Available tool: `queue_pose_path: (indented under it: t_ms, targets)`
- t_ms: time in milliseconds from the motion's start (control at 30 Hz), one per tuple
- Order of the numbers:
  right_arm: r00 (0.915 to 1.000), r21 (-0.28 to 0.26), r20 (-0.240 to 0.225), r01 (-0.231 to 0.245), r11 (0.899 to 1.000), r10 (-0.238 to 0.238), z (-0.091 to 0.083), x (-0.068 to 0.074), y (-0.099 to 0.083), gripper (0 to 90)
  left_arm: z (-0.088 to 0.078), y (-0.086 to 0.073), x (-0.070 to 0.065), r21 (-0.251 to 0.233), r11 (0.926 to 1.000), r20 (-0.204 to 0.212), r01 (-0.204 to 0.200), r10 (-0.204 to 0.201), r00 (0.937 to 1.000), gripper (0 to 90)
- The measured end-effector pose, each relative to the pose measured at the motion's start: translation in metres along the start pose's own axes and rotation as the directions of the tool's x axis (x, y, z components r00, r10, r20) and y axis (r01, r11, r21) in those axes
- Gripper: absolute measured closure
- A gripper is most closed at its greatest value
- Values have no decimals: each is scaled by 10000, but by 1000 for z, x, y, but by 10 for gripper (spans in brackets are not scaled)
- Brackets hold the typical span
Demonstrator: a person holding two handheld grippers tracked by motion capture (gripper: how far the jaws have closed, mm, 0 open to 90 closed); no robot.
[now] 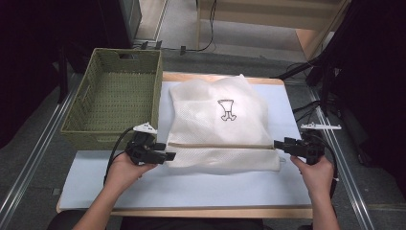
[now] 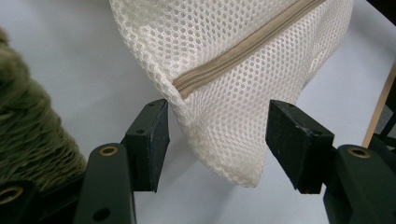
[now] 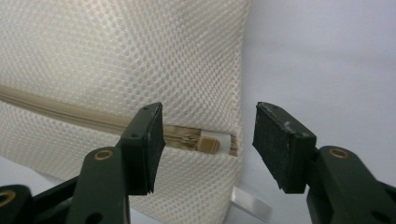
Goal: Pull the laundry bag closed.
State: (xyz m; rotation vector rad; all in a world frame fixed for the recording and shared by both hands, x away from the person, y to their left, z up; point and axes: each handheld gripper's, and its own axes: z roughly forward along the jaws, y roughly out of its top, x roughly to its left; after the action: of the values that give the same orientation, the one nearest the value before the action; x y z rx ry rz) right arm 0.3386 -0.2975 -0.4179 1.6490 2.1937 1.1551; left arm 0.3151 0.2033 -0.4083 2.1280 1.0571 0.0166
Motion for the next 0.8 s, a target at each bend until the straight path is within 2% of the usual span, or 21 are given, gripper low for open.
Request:
queue_pose_path:
  t_ms: [267,600,800]
  targets:
    - [9997,-106,194,-152,9998,154,0,-12,1,433,-6,-3,1,-198,9997,9,-119,119,9999,390]
    - [9981,-109,581,197,9997,-190,6,-26,1,440,-9,-9,5,-142,9999,-172,2,-4,9999,383]
    - [9973,-178,659,332,9993,-320,10,-29,2,447,-8,-11,7,17,10000,-241,9,-9,9997,381]
